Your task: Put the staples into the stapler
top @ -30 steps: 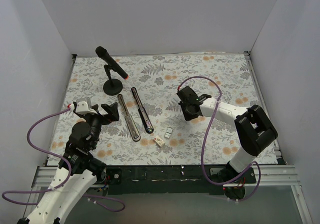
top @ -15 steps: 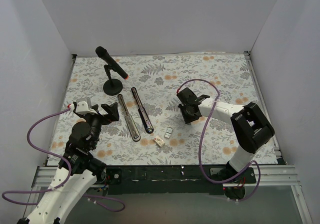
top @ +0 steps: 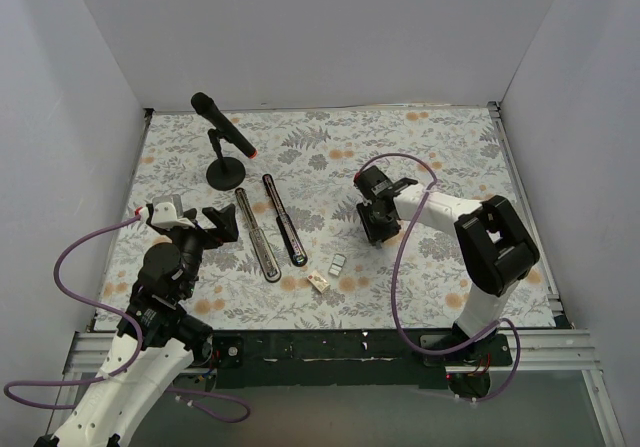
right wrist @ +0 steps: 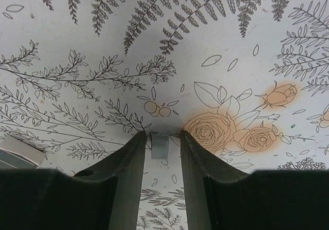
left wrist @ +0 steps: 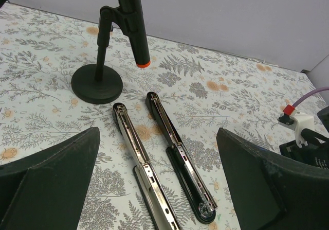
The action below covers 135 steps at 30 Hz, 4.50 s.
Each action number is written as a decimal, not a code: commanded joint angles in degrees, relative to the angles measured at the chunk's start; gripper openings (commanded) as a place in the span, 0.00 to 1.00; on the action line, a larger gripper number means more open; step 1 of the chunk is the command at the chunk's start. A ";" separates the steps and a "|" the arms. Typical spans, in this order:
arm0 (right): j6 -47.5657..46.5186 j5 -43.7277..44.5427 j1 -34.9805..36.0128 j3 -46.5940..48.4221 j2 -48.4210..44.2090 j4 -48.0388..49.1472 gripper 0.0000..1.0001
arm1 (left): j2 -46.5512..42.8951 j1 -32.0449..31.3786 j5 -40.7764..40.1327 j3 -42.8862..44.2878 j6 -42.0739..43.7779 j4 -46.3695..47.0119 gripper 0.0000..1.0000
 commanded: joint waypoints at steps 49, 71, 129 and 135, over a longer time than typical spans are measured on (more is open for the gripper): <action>7.47 9.53 19.78 17.45 1.88 11.82 0.17 | -1.54 1.12 0.06 -0.34 -0.20 0.66 0.98; 8.88 11.63 23.82 21.85 9.53 18.15 0.17 | -0.84 1.56 0.86 -0.60 -0.11 1.28 0.98; 8.96 15.51 24.97 21.41 11.90 22.19 0.17 | -1.10 1.65 1.30 -0.60 -0.02 1.28 0.98; 8.88 15.68 24.97 21.41 12.52 21.93 0.17 | -1.01 1.65 1.30 -0.69 -0.11 1.45 0.98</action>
